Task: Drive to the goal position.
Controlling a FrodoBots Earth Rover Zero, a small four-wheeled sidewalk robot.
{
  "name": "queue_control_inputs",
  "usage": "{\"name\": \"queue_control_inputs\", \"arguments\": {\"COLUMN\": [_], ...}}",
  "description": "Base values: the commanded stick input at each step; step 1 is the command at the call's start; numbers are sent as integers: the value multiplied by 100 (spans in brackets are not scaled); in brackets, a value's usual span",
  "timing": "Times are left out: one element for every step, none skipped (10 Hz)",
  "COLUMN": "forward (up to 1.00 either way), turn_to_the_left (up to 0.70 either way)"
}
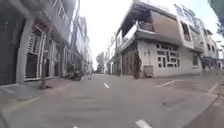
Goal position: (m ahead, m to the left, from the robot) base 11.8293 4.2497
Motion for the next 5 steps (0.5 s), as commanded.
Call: {"name": "queue_control_inputs", "arguments": {"forward": [85, 85, 85, 85, 85], "turn_to_the_left": [-23, -9, -1, 0, 0]}}
